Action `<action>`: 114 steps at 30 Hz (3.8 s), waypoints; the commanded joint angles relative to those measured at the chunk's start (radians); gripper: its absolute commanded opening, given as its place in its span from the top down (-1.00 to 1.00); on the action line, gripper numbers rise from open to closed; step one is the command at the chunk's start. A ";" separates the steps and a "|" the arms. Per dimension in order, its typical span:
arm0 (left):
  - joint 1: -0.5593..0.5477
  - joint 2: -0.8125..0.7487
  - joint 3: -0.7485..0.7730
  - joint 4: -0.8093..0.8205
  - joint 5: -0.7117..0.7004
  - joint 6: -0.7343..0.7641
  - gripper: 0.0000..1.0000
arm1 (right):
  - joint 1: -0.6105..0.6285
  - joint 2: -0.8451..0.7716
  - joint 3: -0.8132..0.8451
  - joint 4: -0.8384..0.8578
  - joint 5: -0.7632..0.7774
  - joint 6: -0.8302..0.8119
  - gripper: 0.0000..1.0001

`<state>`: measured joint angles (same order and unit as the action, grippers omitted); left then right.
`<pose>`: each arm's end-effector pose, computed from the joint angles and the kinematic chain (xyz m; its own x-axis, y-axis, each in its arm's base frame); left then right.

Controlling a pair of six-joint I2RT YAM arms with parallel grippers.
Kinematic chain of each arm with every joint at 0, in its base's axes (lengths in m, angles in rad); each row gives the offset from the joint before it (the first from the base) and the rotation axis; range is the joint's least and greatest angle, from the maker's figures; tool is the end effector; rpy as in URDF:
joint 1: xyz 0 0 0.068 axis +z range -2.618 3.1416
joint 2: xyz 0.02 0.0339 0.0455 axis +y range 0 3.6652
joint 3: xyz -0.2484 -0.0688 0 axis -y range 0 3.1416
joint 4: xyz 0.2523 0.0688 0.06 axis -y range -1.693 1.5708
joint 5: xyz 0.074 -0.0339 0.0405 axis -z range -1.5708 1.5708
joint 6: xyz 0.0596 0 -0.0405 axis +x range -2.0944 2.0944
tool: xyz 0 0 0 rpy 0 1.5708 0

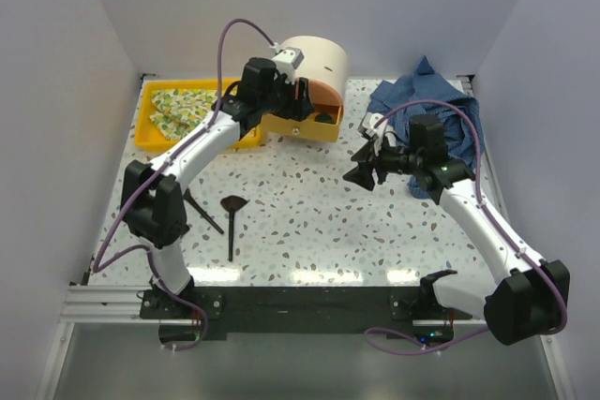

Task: Organize the makeup
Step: Place the makeup tool in the drawer, then close the drawer in the storage box.

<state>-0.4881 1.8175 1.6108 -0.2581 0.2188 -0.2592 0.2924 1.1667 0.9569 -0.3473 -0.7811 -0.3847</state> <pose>0.3985 -0.2262 0.3021 -0.5439 0.0055 -0.8391 0.5067 0.7993 -0.3232 0.2563 0.1210 0.2865 -0.1777 -0.3318 -0.9265 -0.9101 0.4134 0.0265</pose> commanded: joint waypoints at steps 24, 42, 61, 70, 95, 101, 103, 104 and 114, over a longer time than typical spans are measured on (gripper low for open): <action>0.051 -0.987 -0.788 0.062 -0.426 0.210 -1.00 | 0.010 0.184 0.371 -0.389 0.069 -0.276 -0.28; 0.052 -1.100 -0.864 0.072 -0.561 0.221 -1.00 | 0.329 0.464 0.707 -0.456 0.411 -0.349 -0.30; 0.052 -1.118 -0.873 0.080 -0.585 0.222 -1.00 | 0.418 0.643 0.868 -0.456 0.556 -0.347 -0.32; 0.052 -1.118 -0.874 0.080 -0.581 0.221 -1.00 | 0.421 0.663 0.892 -0.456 0.563 -0.347 -0.32; 0.052 -1.117 -0.874 0.082 -0.576 0.221 -1.00 | 0.439 0.705 0.908 -0.461 0.595 -0.358 -0.33; 0.052 -1.120 -0.874 0.082 -0.576 0.219 -1.00 | 0.445 0.712 0.921 -0.464 0.609 -0.364 -0.33; 0.052 -1.118 -0.874 0.082 -0.576 0.221 -1.00 | 0.445 0.715 0.924 -0.464 0.612 -0.364 -0.33; 0.052 -1.120 -0.873 0.082 -0.578 0.221 -1.00 | 0.447 0.715 0.925 -0.466 0.612 -0.364 -0.33; 0.052 -1.118 -0.874 0.082 -0.578 0.221 -1.00 | 0.455 0.734 0.938 -0.466 0.622 -0.367 -0.33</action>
<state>-0.4400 0.7082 0.7380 -0.2249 -0.3485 -0.0582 0.7357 1.8954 1.8458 -0.8108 -0.1738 -0.7418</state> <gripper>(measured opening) 0.997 0.666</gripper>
